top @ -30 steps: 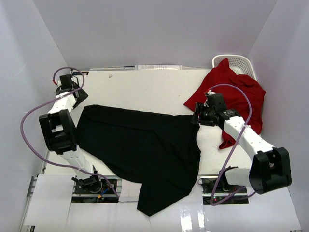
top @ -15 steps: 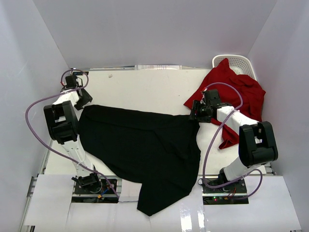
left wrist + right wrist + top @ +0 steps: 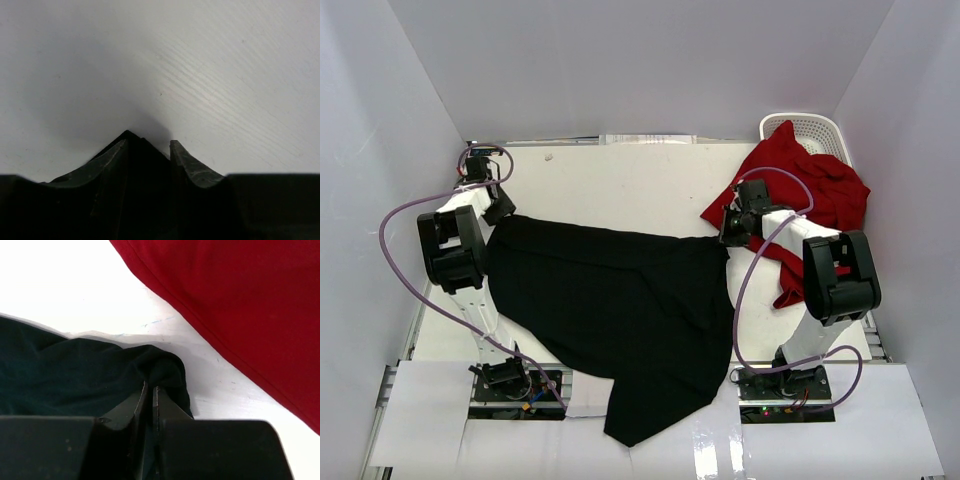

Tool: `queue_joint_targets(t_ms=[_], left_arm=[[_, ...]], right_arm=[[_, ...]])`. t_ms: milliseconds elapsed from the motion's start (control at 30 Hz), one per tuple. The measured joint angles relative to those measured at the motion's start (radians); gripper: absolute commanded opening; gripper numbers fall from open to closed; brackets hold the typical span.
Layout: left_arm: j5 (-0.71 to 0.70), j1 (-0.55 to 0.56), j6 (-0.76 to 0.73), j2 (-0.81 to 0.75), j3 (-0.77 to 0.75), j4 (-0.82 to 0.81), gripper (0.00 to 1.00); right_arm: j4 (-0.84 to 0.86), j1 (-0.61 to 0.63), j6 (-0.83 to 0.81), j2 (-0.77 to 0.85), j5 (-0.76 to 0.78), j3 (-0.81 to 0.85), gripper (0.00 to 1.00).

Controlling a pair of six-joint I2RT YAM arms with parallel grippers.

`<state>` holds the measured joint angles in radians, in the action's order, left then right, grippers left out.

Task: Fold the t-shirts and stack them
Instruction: Fold the flattened tshirt in 1/3 of the way

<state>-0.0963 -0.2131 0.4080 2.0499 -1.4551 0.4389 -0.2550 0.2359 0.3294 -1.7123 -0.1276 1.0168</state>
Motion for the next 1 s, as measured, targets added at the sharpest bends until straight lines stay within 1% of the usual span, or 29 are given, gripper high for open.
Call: queue_joint_targets(t_ms=[67,100,167,200,233,367,733,833,1000], left_arm=[[0.000,0.000,0.000,0.000,0.000,0.002,0.35],[0.000,0.000,-0.002,0.000,0.000,0.003,0.26],[-0.001,0.000,-0.001,0.002,0.000,0.004,0.14],[-0.001,0.000,-0.002,0.004,0.000,0.004,0.04],[-0.002,0.001,-0.001,0.004,0.000,0.004,0.00],[-0.017,0.001,0.002,0.020,-0.029,0.026,0.00],[-0.097,-0.014,0.049,0.108,-0.177,0.111,0.00],[-0.103,-0.026,0.064,0.142,-0.231,0.130,0.00],[-0.103,-0.042,0.083,0.227,-0.365,0.159,0.00]], right_arm=[[-0.001,0.000,0.000,-0.010,-0.004,0.009,0.08],[-0.001,0.000,0.000,-0.016,-0.007,0.017,0.08],[-0.003,0.000,-0.001,-0.031,-0.012,0.039,0.08],[-0.003,0.000,-0.002,-0.042,-0.015,0.053,0.08],[-0.003,0.000,-0.002,-0.053,-0.017,0.069,0.08],[-0.006,0.000,-0.006,-0.119,-0.037,0.159,0.08],[-0.038,0.000,-0.025,-0.366,-0.081,0.525,0.08],[-0.043,0.000,-0.027,-0.439,-0.087,0.624,0.08],[-0.059,-0.005,-0.027,-0.563,-0.100,0.786,0.08]])
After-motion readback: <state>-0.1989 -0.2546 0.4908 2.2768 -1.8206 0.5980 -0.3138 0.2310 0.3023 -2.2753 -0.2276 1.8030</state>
